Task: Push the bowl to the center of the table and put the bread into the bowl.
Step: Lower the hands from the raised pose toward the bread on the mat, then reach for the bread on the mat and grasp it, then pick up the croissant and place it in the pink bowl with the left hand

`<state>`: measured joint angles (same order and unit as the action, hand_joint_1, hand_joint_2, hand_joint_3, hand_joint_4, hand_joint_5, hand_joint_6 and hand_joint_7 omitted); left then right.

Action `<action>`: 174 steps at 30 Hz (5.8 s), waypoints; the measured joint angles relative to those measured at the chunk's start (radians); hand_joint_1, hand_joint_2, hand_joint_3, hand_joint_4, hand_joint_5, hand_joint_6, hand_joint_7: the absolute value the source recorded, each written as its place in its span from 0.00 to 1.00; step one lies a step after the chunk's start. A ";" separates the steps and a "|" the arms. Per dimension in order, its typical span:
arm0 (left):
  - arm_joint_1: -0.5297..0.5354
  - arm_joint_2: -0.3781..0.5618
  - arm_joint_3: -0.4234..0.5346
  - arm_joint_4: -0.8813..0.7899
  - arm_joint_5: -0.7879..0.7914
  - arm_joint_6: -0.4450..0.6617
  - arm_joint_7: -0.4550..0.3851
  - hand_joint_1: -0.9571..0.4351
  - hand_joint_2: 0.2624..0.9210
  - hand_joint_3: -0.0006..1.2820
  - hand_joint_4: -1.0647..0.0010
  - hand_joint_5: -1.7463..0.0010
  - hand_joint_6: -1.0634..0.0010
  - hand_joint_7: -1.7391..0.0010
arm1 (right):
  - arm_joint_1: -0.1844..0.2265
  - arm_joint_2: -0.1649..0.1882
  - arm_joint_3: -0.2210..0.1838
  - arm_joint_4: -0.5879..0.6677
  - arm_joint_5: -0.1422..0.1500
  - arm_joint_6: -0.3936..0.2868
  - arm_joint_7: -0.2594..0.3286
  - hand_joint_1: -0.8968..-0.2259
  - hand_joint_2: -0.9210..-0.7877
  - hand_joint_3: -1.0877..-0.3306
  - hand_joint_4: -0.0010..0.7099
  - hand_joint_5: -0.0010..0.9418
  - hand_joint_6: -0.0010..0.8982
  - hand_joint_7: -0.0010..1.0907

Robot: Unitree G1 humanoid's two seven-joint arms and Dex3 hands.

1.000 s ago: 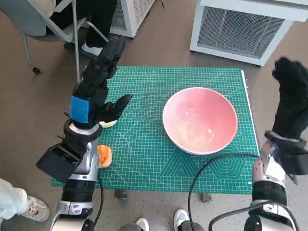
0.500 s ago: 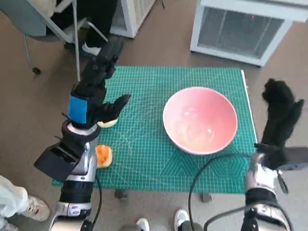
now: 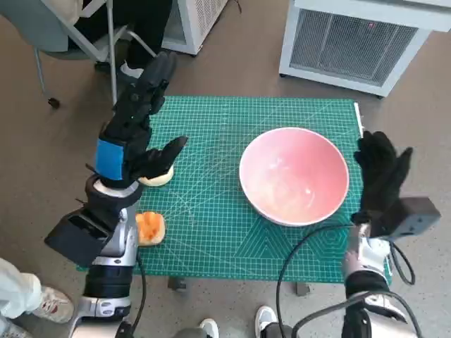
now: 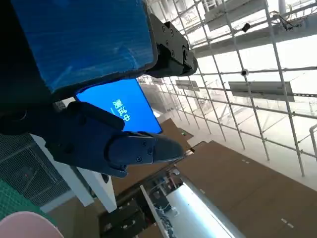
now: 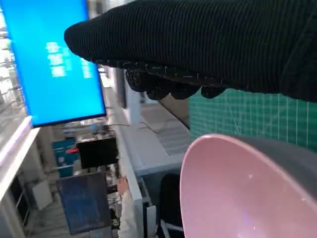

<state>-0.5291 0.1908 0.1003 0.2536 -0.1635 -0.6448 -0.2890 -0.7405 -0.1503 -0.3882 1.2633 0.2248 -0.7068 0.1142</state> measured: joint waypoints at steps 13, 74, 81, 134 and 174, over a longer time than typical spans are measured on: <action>0.024 0.007 0.011 -0.039 0.007 0.006 0.004 0.34 1.00 0.21 0.71 1.00 0.62 1.00 | -0.066 0.054 -0.008 0.030 0.006 0.067 0.006 0.58 0.00 0.28 0.30 0.01 0.01 0.44; 0.444 0.509 0.177 -0.480 0.088 0.312 -0.227 0.27 1.00 0.18 0.75 1.00 0.66 0.99 | -0.228 0.062 0.101 -0.231 -0.057 -0.230 0.128 0.53 0.00 0.28 0.35 0.04 0.00 0.60; 0.547 0.664 0.217 -0.655 0.154 0.543 -0.337 0.29 1.00 0.09 0.76 1.00 0.64 0.99 | -0.219 0.028 0.158 -0.339 -0.057 -0.296 0.227 0.52 0.00 0.31 0.35 0.05 0.00 0.58; 0.415 0.594 -0.243 -0.390 0.612 0.796 -0.326 0.61 0.99 0.11 0.41 0.42 0.54 0.27 | -0.136 0.019 0.245 -0.539 0.048 -0.273 0.360 0.51 0.00 0.35 0.33 0.04 0.00 0.53; -0.017 0.463 -0.115 -0.586 0.466 0.727 -0.219 0.69 1.00 0.08 0.37 0.34 0.45 0.28 | -0.134 0.019 0.242 -0.540 0.057 -0.259 0.368 0.53 0.00 0.34 0.32 0.04 0.00 0.52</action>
<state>-0.5461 0.6537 -0.0145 -0.3324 0.3020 0.0820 -0.5076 -0.8746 -0.1309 -0.1461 0.7237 0.2821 -0.9656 0.4823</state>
